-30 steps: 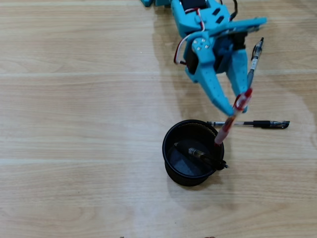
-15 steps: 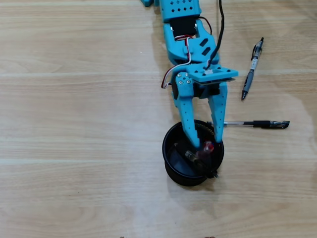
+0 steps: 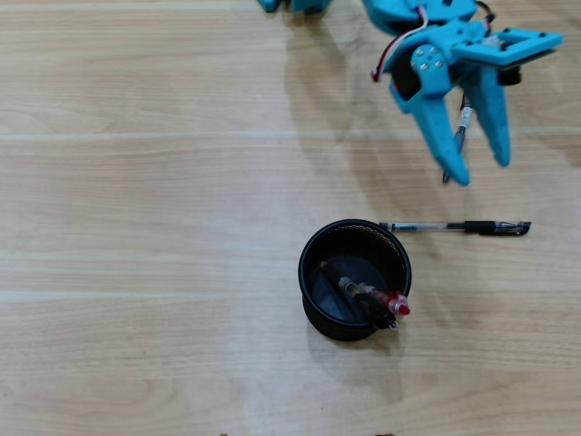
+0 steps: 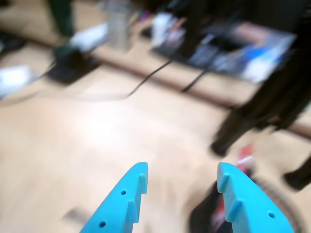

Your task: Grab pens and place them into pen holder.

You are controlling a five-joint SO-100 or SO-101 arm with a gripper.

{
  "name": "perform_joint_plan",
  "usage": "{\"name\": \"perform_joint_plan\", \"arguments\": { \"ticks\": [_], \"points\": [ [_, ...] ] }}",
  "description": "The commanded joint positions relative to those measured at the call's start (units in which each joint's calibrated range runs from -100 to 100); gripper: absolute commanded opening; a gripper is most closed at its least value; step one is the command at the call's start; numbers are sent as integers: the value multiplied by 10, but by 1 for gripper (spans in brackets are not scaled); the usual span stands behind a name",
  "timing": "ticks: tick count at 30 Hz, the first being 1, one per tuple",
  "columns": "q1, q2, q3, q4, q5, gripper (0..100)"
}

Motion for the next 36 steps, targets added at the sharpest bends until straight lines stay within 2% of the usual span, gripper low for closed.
{"name": "perform_joint_plan", "arguments": {
  "ticks": [1, 3, 4, 5, 6, 22, 28, 36],
  "points": [
    [-111, -33, -48, 446, -120, 22],
    [-198, -9, -29, 549, -266, 25],
    [-235, 6, -18, 555, -335, 26],
    [-265, 20, -11, 555, -385, 25],
    [-284, 33, -8, 552, -404, 24],
    [-259, 193, -10, 355, -398, 23],
    [-212, 262, -10, 285, -362, 23],
    [-176, 299, -8, 258, -346, 23]
  ]
}}
